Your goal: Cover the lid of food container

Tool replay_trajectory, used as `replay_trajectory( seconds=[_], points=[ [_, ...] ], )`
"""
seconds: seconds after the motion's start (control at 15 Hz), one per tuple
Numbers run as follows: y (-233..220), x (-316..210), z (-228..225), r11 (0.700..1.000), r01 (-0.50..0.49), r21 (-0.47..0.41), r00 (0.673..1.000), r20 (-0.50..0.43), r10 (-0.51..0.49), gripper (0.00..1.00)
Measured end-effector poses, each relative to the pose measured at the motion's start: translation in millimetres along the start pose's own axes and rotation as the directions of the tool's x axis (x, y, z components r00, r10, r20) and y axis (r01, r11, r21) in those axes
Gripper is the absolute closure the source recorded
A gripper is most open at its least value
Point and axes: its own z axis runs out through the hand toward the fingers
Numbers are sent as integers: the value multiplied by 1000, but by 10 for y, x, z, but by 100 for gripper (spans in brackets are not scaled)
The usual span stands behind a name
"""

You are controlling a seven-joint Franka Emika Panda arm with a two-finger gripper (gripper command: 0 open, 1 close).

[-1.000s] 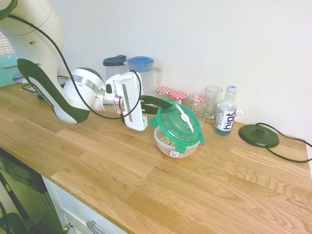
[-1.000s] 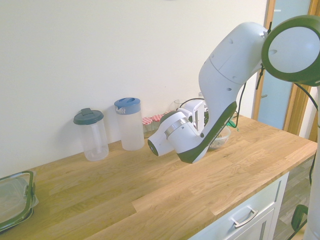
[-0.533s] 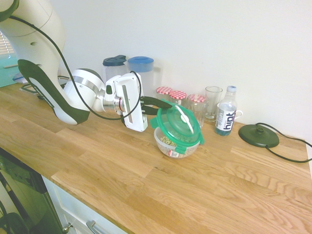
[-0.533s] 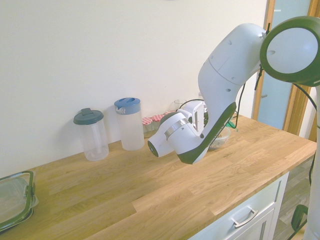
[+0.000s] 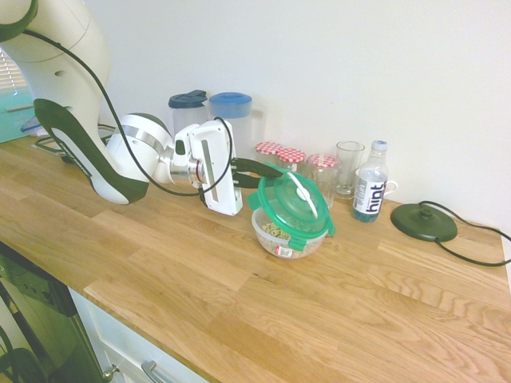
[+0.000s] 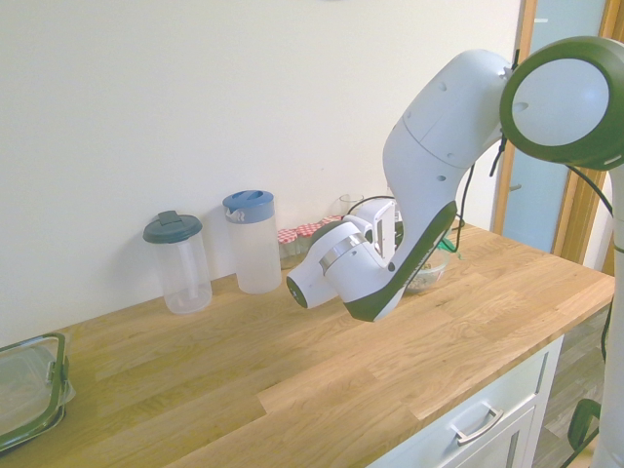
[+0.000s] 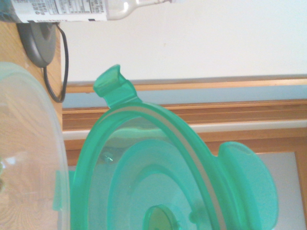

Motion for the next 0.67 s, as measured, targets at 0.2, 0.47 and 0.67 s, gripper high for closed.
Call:
replay_trajectory(
  seconds=[0.2,0.47,0.67],
  points=[
    [-31,33,-13,1000,-6,4,1000,-2,6,0],
    [-64,154,-100,999,-30,21,1000,-4,30,0],
    [-61,163,-180,999,-31,32,999,-9,31,0]
  ],
)
